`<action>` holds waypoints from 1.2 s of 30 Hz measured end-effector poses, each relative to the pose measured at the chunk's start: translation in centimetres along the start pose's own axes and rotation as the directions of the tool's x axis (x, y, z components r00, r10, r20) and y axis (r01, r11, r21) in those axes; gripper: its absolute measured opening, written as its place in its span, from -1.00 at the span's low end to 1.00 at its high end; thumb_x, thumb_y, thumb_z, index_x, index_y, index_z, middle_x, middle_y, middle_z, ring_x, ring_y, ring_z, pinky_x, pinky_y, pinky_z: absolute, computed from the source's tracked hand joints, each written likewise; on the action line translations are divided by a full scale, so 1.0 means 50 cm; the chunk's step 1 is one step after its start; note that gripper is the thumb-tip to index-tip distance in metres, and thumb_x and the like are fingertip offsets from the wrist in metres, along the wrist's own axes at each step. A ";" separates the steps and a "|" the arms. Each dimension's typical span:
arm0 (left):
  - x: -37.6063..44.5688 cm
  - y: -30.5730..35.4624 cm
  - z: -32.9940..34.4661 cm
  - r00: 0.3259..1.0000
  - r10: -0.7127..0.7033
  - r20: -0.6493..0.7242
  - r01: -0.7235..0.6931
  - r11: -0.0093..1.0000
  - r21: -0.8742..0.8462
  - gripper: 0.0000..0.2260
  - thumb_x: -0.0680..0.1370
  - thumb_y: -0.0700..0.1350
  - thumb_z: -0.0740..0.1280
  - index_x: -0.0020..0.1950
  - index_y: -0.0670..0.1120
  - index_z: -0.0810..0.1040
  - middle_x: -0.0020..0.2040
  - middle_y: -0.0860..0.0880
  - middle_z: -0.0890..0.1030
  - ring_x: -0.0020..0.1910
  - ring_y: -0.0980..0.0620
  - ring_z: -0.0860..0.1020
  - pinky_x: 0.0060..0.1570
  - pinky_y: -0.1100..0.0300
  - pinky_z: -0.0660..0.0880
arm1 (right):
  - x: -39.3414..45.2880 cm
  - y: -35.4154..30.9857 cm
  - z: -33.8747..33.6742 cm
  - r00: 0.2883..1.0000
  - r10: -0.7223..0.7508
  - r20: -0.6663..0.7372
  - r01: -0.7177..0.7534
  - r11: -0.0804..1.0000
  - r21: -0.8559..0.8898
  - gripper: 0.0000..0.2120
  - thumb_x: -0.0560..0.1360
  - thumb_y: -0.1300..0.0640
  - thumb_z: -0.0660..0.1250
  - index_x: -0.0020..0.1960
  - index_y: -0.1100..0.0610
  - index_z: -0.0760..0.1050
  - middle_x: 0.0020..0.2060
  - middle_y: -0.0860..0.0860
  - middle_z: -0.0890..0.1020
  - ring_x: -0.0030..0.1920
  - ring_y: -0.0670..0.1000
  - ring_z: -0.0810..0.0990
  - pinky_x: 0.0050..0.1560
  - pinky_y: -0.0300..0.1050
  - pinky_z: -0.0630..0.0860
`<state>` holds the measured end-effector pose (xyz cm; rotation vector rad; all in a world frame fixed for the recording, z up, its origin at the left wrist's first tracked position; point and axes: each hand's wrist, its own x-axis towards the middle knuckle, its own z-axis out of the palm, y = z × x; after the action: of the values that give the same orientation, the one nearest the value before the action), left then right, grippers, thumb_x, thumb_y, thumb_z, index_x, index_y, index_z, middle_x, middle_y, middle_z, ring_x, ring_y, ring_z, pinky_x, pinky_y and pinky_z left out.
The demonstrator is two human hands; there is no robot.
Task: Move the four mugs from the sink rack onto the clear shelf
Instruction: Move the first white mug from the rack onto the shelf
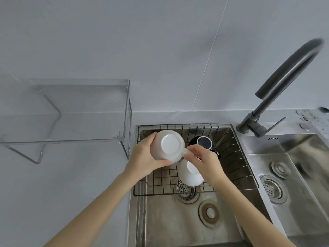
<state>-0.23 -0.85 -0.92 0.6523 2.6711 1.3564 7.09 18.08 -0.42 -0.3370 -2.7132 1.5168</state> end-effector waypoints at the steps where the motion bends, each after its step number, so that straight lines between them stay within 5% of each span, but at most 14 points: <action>1: 0.003 0.021 -0.011 0.999 0.023 -0.047 -0.023 1.000 -0.006 -0.15 0.11 0.14 0.55 0.33 -0.02 0.32 0.20 0.06 0.52 0.15 0.12 0.46 0.15 0.26 0.38 | 0.005 -0.023 -0.021 0.999 -0.044 -0.021 0.045 0.999 0.004 -0.91 0.45 0.10 0.36 -0.04 0.02 0.55 -0.15 -0.12 0.66 -0.05 -0.08 0.61 0.00 -0.15 0.50; 8: 0.054 0.125 -0.134 0.952 0.105 -0.286 -0.134 0.988 -0.081 -0.21 0.09 0.10 0.57 0.27 -0.04 0.39 -0.03 0.30 0.44 0.00 0.23 0.42 -0.10 0.69 0.22 | 0.066 -0.205 -0.103 0.948 -0.298 -0.109 0.298 0.954 -0.022 -0.90 0.41 0.04 0.40 -0.17 -0.16 0.54 -0.24 -0.29 0.65 -0.14 -0.22 0.61 -0.11 -0.35 0.48; 15: 0.089 0.120 -0.288 0.921 0.103 -0.376 -0.137 0.988 -0.065 -0.50 0.06 0.15 0.52 -0.08 0.14 0.45 -0.23 0.26 0.51 -0.20 0.20 0.45 -0.16 0.50 0.38 | 0.148 -0.345 -0.054 0.910 -0.408 -0.074 0.409 0.912 0.011 -0.95 0.41 0.09 0.40 -0.17 -0.05 0.57 -0.21 -0.06 0.69 -0.11 -0.03 0.64 -0.01 -0.06 0.55; 20: 0.092 0.062 -0.376 0.909 0.042 -0.415 -0.086 0.993 -0.087 -0.57 0.02 0.21 0.50 -0.22 0.19 0.44 -0.23 0.19 0.55 -0.18 0.22 0.45 -0.14 0.36 0.41 | 0.203 -0.411 0.025 0.902 -0.431 -0.013 0.432 0.902 0.024 -0.96 0.41 0.11 0.39 -0.18 -0.01 0.57 -0.24 -0.02 0.69 -0.15 -0.01 0.65 -0.06 -0.14 0.53; 25: 0.095 -0.022 -0.452 0.898 -0.068 -0.434 0.016 0.992 -0.122 -0.61 -0.02 0.16 0.53 -0.32 0.39 0.44 -0.34 0.39 0.55 -0.23 0.47 0.48 -0.19 0.57 0.39 | 0.259 -0.455 0.128 0.903 -0.422 0.076 0.417 0.906 0.070 -0.93 0.41 0.13 0.39 -0.12 0.10 0.59 -0.21 0.05 0.70 -0.14 0.03 0.65 -0.01 -0.03 0.54; 30: 0.094 -0.106 -0.528 0.913 -0.142 -0.382 0.108 0.988 -0.111 -0.51 0.00 0.11 0.58 -0.17 0.35 0.48 -0.11 0.35 0.55 -0.06 0.42 0.50 -0.16 0.49 0.38 | 0.315 -0.478 0.240 0.909 -0.384 0.162 0.374 0.923 0.090 -0.90 0.41 0.11 0.38 -0.10 0.10 0.60 -0.24 0.00 0.67 -0.16 0.01 0.62 -0.04 -0.12 0.52; 36: 0.100 -0.204 -0.581 0.911 -0.184 -0.369 0.164 0.983 -0.086 -0.49 0.09 -0.07 0.62 -0.09 0.25 0.50 -0.14 0.36 0.54 -0.10 0.38 0.51 -0.20 0.56 0.39 | 0.367 -0.503 0.346 0.906 -0.342 0.248 0.322 0.939 0.117 -0.88 0.39 0.14 0.39 -0.09 0.14 0.60 -0.22 0.03 0.66 -0.16 0.03 0.60 0.06 0.05 0.56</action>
<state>-15.57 -26.01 9.29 0.1491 2.8743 1.6358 -17.37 -5.66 9.97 0.3430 -2.7025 1.6514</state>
